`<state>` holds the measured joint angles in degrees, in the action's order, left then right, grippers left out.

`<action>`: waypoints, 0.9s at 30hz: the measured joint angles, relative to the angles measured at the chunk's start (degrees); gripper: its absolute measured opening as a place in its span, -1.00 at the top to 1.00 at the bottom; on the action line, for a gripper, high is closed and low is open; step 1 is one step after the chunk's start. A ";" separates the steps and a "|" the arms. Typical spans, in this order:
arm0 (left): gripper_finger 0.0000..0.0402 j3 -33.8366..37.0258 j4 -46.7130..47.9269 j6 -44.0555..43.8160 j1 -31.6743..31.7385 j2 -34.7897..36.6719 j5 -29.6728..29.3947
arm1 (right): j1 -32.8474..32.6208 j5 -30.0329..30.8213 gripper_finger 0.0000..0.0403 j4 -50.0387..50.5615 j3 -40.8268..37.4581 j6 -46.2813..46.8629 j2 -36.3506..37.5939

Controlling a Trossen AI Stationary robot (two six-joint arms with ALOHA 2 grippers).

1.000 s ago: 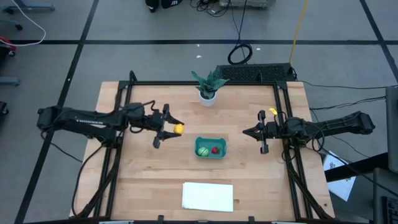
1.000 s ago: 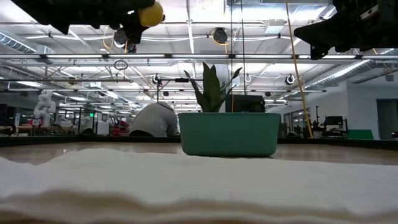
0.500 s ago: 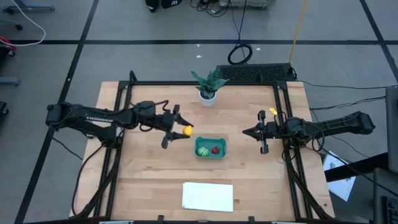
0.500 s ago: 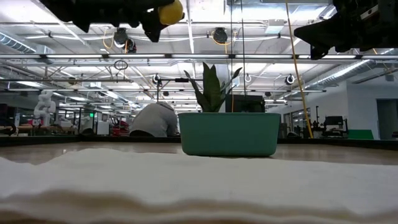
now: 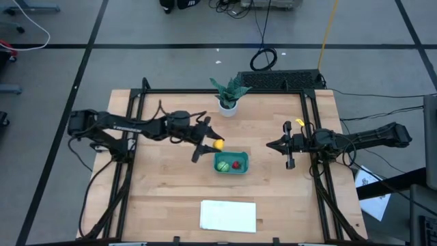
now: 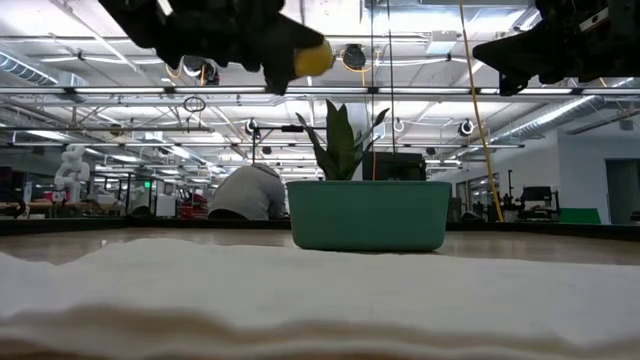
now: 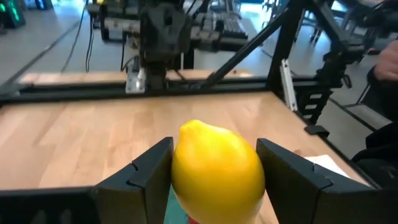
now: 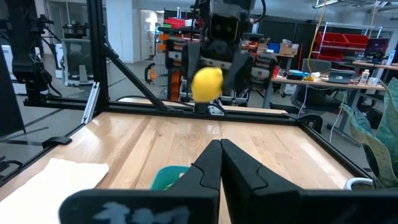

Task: Pick and placing Produce into tupperware
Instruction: Put the lemon into the green bin

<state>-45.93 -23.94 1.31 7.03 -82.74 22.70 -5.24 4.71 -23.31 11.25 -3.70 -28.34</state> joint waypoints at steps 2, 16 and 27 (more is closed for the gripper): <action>-0.06 -0.71 0.78 -0.40 0.35 -1.67 0.02 | 0.01 0.00 1.00 0.02 0.00 0.00 0.00; -0.06 -13.40 15.48 -1.74 0.77 -13.15 -0.62 | 0.00 0.00 1.00 0.02 0.00 -0.11 0.00; -0.06 -19.81 24.63 -1.94 -0.50 -20.15 -2.00 | -0.01 0.00 1.00 0.15 -0.02 -0.20 -0.11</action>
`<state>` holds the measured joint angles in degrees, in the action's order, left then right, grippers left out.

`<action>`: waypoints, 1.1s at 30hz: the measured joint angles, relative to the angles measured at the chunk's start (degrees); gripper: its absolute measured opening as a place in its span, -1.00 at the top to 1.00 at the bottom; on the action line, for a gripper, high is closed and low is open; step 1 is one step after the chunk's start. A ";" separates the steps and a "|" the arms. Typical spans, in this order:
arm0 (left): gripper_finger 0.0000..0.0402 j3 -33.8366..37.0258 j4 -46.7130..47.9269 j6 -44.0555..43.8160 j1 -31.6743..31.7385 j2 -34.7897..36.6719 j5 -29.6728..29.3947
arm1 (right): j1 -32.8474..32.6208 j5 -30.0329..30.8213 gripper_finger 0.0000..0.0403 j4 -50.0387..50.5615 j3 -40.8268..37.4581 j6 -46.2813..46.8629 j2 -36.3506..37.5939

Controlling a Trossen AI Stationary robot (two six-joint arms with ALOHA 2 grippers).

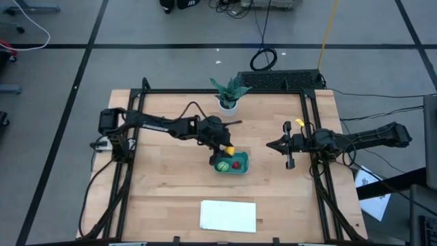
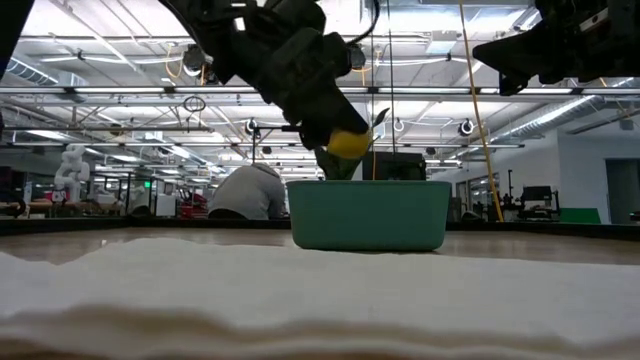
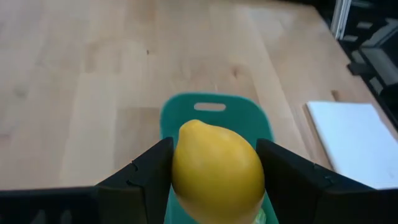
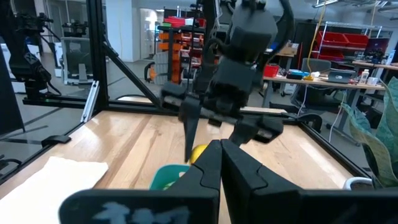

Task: Pick and placing Produce into tupperware
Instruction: Put the lemon into the green bin

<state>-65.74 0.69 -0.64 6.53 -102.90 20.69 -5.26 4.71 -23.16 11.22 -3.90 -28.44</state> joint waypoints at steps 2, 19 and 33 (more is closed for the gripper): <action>-0.06 -0.79 0.42 0.06 -0.36 -1.32 -0.03 | 0.00 0.00 1.00 -0.10 0.00 -0.02 -0.13; -0.06 -1.46 0.22 5.93 -1.95 -4.41 -3.11 | 0.04 0.00 1.00 -0.20 0.00 -0.26 -0.70; -0.06 -1.44 -4.57 5.51 -3.66 -5.82 -7.46 | 0.04 0.01 1.00 -0.29 0.00 -0.24 -0.75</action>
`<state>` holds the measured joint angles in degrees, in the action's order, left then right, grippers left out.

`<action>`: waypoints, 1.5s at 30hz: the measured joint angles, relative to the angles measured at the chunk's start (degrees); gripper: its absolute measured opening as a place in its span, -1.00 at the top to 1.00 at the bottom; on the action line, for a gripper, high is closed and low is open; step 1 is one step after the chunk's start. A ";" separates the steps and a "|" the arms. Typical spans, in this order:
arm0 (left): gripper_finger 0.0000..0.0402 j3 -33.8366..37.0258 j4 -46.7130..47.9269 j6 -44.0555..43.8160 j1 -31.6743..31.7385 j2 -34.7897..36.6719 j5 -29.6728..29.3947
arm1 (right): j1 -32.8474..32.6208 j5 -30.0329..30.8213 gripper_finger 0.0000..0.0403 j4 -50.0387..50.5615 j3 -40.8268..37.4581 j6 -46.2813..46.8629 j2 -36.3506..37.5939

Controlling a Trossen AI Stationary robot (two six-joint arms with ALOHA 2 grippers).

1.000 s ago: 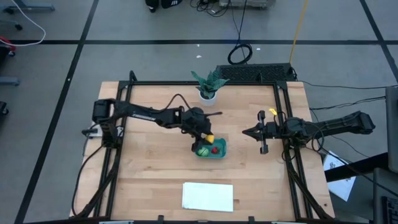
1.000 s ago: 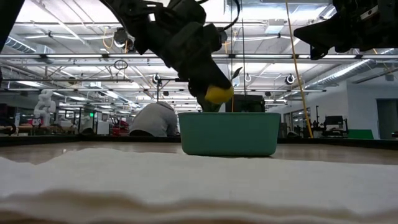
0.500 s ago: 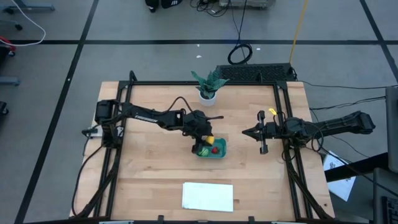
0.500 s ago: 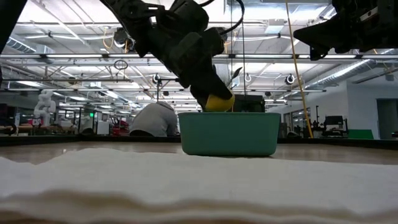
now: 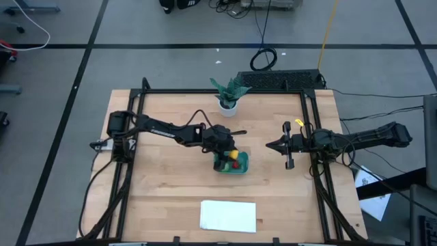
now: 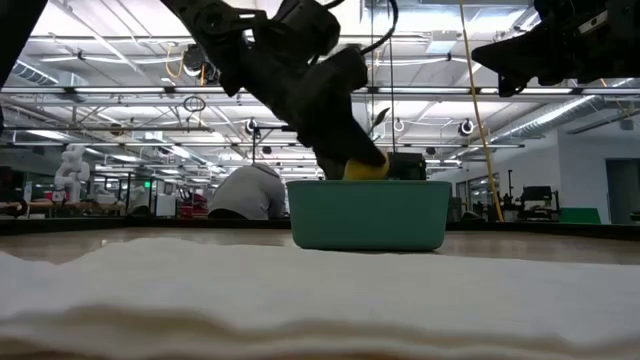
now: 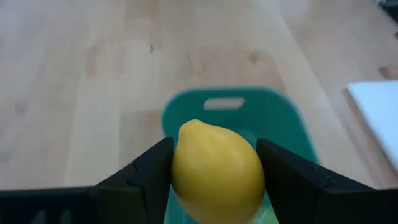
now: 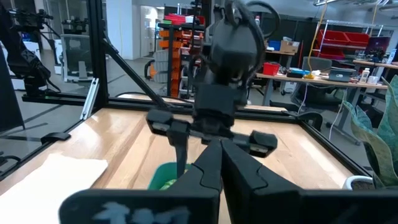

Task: Pick and placing Produce into tupperware
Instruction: Put the lemon into the green bin

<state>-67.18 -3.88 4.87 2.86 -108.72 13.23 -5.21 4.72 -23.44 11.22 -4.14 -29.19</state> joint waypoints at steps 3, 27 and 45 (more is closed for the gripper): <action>-0.06 -0.02 -1.43 2.11 0.01 -1.15 -0.13 | 0.00 -0.01 1.00 -0.01 0.00 0.00 -0.12; -0.06 0.02 0.56 7.30 -1.01 -1.69 1.68 | 0.00 0.01 1.00 -0.35 0.00 -0.20 -0.79; -0.06 0.05 -2.47 5.15 -3.69 -4.17 -4.32 | -0.02 0.00 1.00 -0.42 0.00 -0.16 -0.82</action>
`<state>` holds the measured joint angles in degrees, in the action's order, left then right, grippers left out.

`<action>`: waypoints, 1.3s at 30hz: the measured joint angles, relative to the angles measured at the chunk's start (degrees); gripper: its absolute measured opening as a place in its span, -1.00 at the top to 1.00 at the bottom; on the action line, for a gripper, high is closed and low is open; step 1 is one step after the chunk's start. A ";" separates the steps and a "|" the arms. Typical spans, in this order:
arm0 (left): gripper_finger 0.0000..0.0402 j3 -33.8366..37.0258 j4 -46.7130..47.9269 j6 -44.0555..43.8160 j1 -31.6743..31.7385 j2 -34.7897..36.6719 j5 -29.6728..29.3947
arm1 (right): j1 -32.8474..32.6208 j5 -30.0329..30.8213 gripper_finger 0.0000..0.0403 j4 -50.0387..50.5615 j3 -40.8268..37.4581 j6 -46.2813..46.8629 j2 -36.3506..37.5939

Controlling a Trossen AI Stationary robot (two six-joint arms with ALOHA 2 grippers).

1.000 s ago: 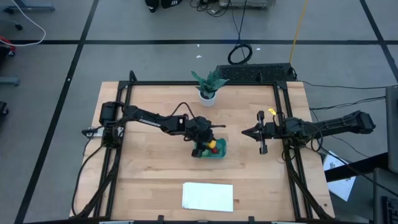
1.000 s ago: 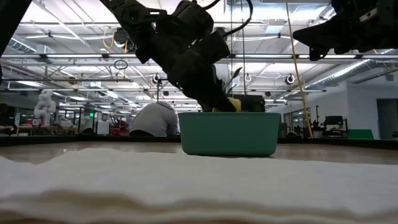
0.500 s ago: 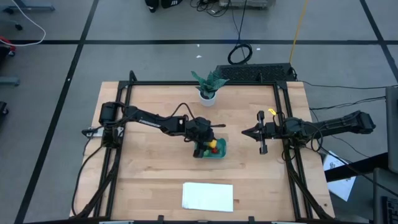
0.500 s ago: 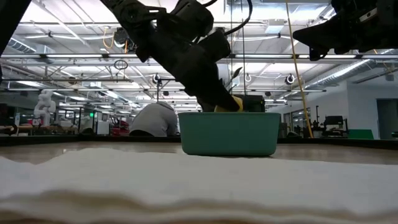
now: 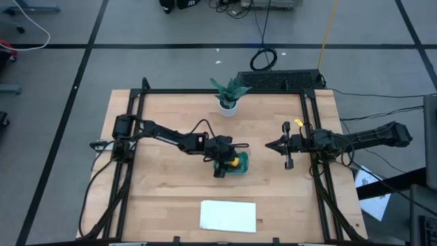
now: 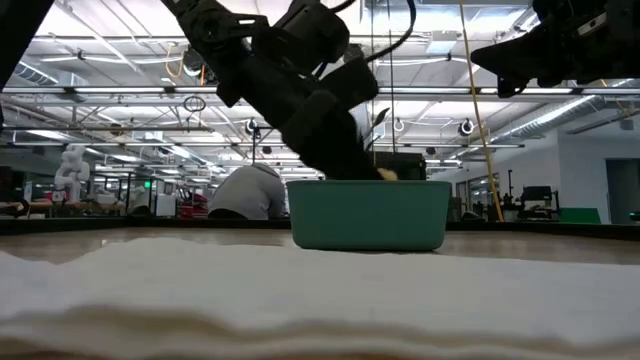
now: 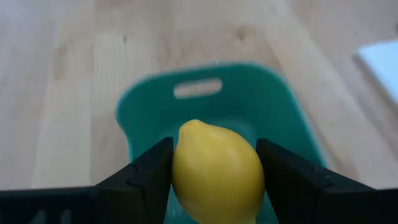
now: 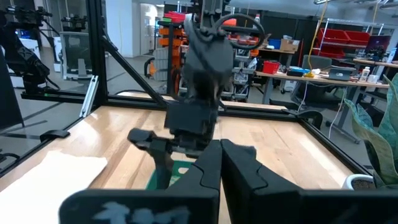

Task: Pick and placing Produce into tupperware
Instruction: Put the lemon into the green bin

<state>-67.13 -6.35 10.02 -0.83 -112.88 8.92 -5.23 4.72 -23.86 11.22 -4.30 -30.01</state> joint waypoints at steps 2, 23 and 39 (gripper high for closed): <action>-0.06 0.06 0.60 0.10 -0.03 -0.11 -0.24 | 0.00 0.01 1.00 -0.36 0.00 0.04 -0.26; -0.06 0.02 1.15 1.89 1.54 -1.15 1.61 | 0.00 0.01 1.00 -0.79 0.00 0.00 -0.80; -0.18 0.02 1.84 -0.51 2.68 -1.15 5.26 | 0.00 0.01 1.00 -0.79 0.00 0.14 -0.80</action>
<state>-67.11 -4.51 9.51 1.85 -114.04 14.18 -5.23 4.73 -24.64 11.22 -4.16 -30.81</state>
